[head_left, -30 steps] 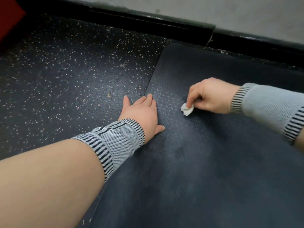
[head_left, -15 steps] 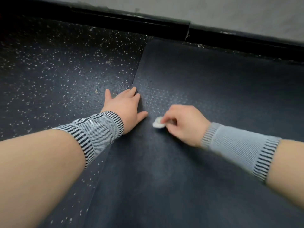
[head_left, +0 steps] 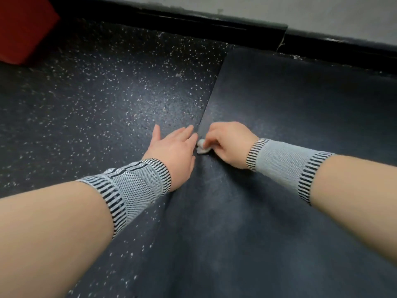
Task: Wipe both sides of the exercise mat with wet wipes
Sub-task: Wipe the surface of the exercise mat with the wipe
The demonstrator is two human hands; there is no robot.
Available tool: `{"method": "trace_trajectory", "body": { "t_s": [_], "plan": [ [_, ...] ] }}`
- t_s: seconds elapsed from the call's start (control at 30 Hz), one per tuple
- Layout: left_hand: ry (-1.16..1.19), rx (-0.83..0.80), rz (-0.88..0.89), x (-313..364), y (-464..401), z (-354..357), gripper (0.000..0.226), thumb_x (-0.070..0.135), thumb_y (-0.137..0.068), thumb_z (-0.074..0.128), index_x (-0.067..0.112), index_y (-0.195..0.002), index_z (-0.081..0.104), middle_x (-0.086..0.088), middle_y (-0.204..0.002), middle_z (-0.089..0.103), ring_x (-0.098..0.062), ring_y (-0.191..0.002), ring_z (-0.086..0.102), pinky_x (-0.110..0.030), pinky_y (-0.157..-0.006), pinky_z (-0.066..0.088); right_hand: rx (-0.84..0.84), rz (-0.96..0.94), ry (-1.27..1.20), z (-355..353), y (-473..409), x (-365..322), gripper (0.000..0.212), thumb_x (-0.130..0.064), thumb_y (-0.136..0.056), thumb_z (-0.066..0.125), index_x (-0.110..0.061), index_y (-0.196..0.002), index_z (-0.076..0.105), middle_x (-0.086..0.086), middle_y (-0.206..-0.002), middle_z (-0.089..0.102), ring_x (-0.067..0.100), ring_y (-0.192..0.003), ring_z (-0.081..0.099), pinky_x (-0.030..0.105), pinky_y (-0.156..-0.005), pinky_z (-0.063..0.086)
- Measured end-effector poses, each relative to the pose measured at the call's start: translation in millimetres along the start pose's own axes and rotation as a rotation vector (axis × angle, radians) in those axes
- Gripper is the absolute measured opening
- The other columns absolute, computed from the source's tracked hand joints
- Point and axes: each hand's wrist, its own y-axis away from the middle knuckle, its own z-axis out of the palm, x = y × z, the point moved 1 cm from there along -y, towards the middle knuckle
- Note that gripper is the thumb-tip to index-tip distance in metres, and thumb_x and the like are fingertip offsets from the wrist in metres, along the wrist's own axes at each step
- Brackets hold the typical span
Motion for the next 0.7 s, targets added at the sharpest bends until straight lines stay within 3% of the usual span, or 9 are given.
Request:
{"method": "trace_trajectory", "body": {
  "t_s": [0.1,0.2,0.27,0.33,0.43,0.5,0.6,0.67,0.7],
  "plan": [
    [-0.035,-0.022,0.024,2.2,5.7,3.0,0.057,0.029,-0.103,0.031,0.018,-0.156,0.011,0.006,-0.165,0.002,-0.012,-0.150,0.008,-0.060,-0.116,0.003,-0.148,0.044,-0.076,-16.8,21.7,19.5,0.021,-0.017,-0.086,0.060,-0.026,-0.099,0.073,-0.003,-0.104,0.068,0.018,-0.099,0.061,0.019,-0.080,0.037],
    [-0.073,-0.056,0.054,-1.7,13.0,-3.2,0.055,0.026,-0.103,0.031,0.019,-0.155,0.013,0.006,-0.165,0.002,-0.011,-0.150,0.008,-0.058,-0.117,0.004,0.206,0.546,-0.152,-22.2,12.2,55.4,0.025,-0.017,-0.087,0.056,-0.024,-0.107,0.070,0.002,-0.114,0.064,0.024,-0.108,0.057,0.023,-0.088,0.040],
    [-0.142,-0.084,0.093,-8.0,20.3,-8.8,0.056,0.026,-0.104,0.030,0.019,-0.155,0.011,0.006,-0.165,0.001,-0.012,-0.151,0.007,-0.056,-0.118,0.006,0.308,0.732,-0.092,-11.6,14.5,45.6,0.027,-0.013,-0.089,0.050,-0.020,-0.111,0.065,0.006,-0.115,0.056,0.030,-0.105,0.056,0.029,-0.084,0.041],
    [-0.193,-0.121,0.133,-16.0,29.8,-12.8,0.059,0.026,-0.103,0.033,0.019,-0.156,0.009,0.005,-0.165,-0.002,-0.012,-0.151,0.005,-0.052,-0.119,0.007,0.226,0.604,-0.066,11.8,26.6,4.2,0.025,-0.012,-0.089,0.048,-0.020,-0.107,0.063,0.006,-0.110,0.052,0.032,-0.099,0.057,0.030,-0.079,0.041],
    [-0.181,-0.143,0.163,-23.7,47.8,-10.5,0.061,0.026,-0.103,0.033,0.020,-0.156,0.005,0.006,-0.164,-0.005,-0.012,-0.151,0.003,-0.046,-0.120,0.007,0.054,0.149,-0.180,41.7,65.4,-65.7,0.025,-0.014,-0.086,0.049,-0.023,-0.101,0.067,0.006,-0.103,0.054,0.032,-0.094,0.059,0.033,-0.080,0.045],
    [-0.154,-0.148,0.163,-24.5,58.9,-2.4,0.060,0.026,-0.103,0.032,0.021,-0.156,0.004,0.007,-0.164,-0.006,-0.011,-0.151,0.003,-0.044,-0.120,0.008,0.052,0.089,-0.265,39.0,80.4,-65.3,0.027,-0.016,-0.082,0.048,-0.014,-0.096,0.071,0.011,-0.098,0.061,0.035,-0.093,0.060,0.038,-0.082,0.049],
    [-0.081,-0.126,0.123,-22.8,71.1,12.8,0.059,0.026,-0.103,0.033,0.021,-0.156,0.007,0.006,-0.164,-0.001,-0.011,-0.150,0.005,-0.043,-0.120,0.012,0.315,0.582,-0.209,17.8,86.7,-4.3,0.025,-0.013,-0.087,0.052,-0.014,-0.105,0.070,0.013,-0.109,0.061,0.034,-0.105,0.057,0.035,-0.091,0.042],
    [-0.019,-0.104,0.086,-20.4,75.9,21.6,0.058,0.026,-0.102,0.034,0.021,-0.155,0.010,0.006,-0.164,0.002,-0.011,-0.150,0.006,-0.044,-0.120,0.014,0.324,0.829,-0.136,13.9,95.8,21.2,0.026,-0.014,-0.090,0.049,-0.017,-0.112,0.064,0.010,-0.116,0.056,0.031,-0.108,0.054,0.033,-0.091,0.040],
    [0.010,-0.098,0.074,-18.2,78.0,25.3,0.058,0.026,-0.102,0.035,0.021,-0.155,0.011,0.006,-0.164,0.003,-0.011,-0.150,0.007,-0.044,-0.120,0.014,0.300,0.855,-0.118,17.8,97.8,15.8,0.026,-0.014,-0.090,0.048,-0.016,-0.112,0.062,0.010,-0.116,0.054,0.031,-0.108,0.054,0.032,-0.089,0.040]
  ]
}}
